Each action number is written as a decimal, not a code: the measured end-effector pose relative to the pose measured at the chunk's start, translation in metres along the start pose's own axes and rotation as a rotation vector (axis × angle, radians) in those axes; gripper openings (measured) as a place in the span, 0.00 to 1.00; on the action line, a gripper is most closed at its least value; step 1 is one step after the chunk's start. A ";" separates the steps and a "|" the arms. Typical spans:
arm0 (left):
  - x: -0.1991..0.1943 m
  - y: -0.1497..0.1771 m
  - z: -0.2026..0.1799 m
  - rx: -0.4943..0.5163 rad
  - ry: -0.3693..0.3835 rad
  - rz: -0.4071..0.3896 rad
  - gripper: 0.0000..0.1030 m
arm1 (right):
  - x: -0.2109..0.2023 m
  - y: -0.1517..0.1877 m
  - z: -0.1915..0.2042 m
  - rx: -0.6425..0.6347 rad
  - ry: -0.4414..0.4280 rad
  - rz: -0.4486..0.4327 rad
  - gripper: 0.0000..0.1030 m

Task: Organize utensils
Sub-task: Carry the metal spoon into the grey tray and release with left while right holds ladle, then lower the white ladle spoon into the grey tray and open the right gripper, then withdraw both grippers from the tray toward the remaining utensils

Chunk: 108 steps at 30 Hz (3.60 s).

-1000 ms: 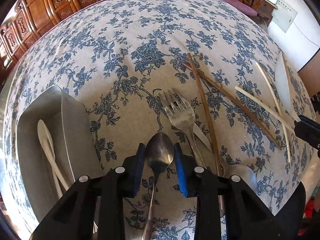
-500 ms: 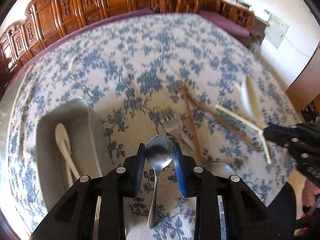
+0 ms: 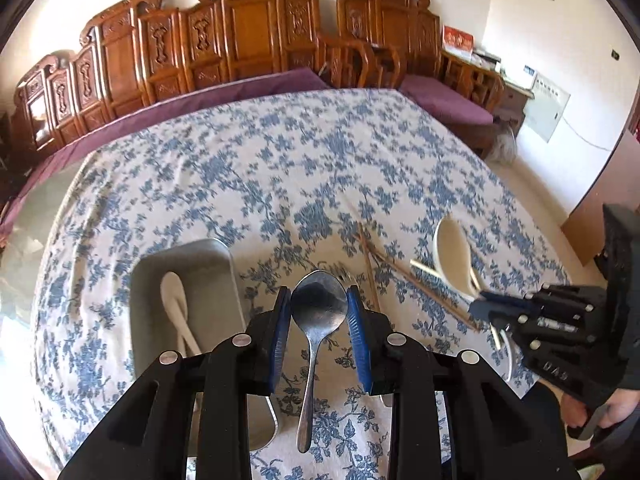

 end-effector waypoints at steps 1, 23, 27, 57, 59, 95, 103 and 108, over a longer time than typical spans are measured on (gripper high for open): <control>-0.004 -0.001 0.002 -0.002 -0.005 -0.006 0.25 | 0.000 0.000 0.002 -0.003 -0.003 0.001 0.11; 0.015 0.017 0.113 -0.197 -0.139 0.002 0.25 | 0.001 0.007 0.041 -0.061 -0.054 0.008 0.11; 0.038 0.031 0.123 -0.223 -0.140 0.044 0.25 | 0.002 0.006 0.048 -0.070 -0.063 0.007 0.11; 0.007 0.067 0.149 -0.179 -0.128 0.080 0.32 | 0.033 -0.011 0.128 -0.130 -0.083 0.027 0.11; -0.011 0.070 0.157 -0.170 -0.140 0.060 0.33 | 0.041 -0.014 0.141 -0.140 -0.088 0.033 0.11; -0.062 0.125 0.191 -0.201 -0.139 0.011 0.33 | 0.121 -0.033 0.189 -0.138 0.013 0.074 0.12; -0.063 0.117 0.153 -0.152 -0.107 -0.009 0.43 | 0.045 -0.008 0.110 -0.117 0.073 -0.002 0.16; -0.054 0.113 0.121 -0.126 -0.089 0.002 0.44 | 0.010 0.000 0.053 -0.107 0.149 -0.016 0.18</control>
Point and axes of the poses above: each gripper's, at about its wrist camera, not at the fingertips, and x roughly the way its jaws point, z to its left, y to its underside, the point moved 6 cm from there along x, roughly the way its jaws point, and after that the axes turned 6 degrees about x, right-handed, at the moved point
